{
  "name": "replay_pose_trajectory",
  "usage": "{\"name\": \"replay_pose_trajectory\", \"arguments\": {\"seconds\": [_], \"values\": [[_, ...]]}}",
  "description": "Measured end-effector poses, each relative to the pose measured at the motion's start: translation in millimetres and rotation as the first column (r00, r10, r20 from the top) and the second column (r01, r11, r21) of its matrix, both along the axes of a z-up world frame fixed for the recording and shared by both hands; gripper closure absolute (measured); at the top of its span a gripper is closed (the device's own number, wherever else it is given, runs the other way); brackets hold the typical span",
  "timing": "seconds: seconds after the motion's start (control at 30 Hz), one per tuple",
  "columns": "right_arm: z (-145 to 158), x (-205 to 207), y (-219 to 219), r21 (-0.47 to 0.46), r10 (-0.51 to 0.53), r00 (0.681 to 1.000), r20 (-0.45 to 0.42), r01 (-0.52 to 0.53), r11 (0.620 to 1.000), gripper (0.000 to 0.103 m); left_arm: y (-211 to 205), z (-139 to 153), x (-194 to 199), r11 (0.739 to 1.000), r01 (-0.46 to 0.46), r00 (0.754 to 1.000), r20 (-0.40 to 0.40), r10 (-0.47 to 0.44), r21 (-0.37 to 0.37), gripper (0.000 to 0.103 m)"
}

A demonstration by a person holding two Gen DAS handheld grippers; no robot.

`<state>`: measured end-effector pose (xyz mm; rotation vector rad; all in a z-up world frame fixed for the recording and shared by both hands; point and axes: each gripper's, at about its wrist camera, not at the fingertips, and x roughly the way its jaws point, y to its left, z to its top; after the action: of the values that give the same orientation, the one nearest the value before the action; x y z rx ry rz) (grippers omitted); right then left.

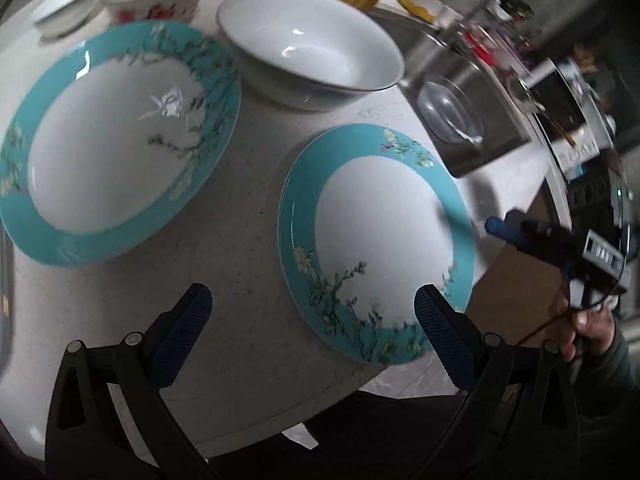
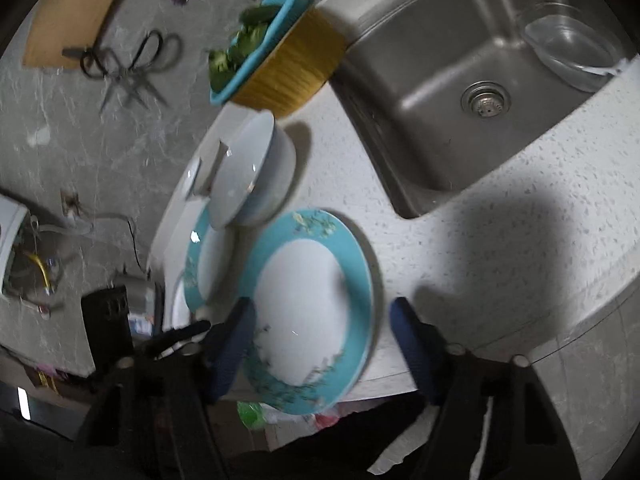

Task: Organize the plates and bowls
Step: 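Close both grippers on the rim of the smaller teal-rimmed plate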

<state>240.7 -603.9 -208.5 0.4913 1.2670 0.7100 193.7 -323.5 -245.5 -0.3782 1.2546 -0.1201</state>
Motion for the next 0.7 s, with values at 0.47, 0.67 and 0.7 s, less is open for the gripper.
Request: {"name": "replay_pose_trajectory", "arguments": {"seconds": [0.47, 0.67, 0.7], "values": [[-34.5, 16.0, 1.7, 0.068, 0.128, 0.990, -0.057, -0.124, 0.990, 0.044, -6.2, -18.9, 9.0, 0.998, -0.062, 0.998, 0.000, 0.062, -0.005, 0.023], [-38.2, 21.1, 9.5, 0.084, 0.173, 0.983, -0.062, -0.168, 0.982, 0.046, -4.2, -19.7, 17.7, 0.997, -0.073, 0.997, 0.011, 0.073, -0.022, 0.024], [-39.8, 22.8, 11.5, 0.093, 0.186, 0.980, -0.073, -0.179, 0.979, 0.047, -4.2, -19.2, 19.5, 0.997, -0.074, 0.997, 0.010, 0.074, -0.024, 0.024]]}}
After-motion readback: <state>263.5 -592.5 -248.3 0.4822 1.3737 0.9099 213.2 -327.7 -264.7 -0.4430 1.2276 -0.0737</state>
